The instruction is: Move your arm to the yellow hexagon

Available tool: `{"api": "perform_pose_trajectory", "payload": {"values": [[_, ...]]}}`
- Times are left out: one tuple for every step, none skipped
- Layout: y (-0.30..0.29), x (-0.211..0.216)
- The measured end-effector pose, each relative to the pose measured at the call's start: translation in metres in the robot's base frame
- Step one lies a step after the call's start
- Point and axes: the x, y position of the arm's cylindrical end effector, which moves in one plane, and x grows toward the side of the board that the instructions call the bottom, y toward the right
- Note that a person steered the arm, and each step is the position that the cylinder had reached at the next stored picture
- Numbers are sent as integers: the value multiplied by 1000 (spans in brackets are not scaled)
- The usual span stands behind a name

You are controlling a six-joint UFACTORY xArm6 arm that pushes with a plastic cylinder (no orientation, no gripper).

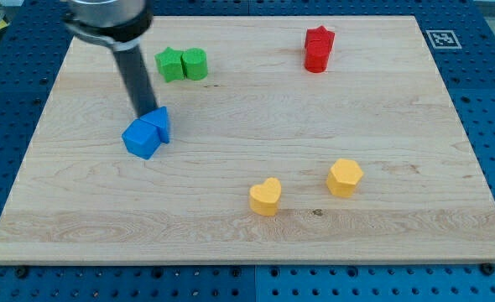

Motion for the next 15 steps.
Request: {"api": "perform_pose_trajectory", "payload": {"values": [[43,-7],[111,-7],[153,-5],[171,-5],[173,-3],[191,5],[214,14],[225,15],[225,15],[225,27],[225,36],[229,36],[250,44],[250,69],[253,77]]}}
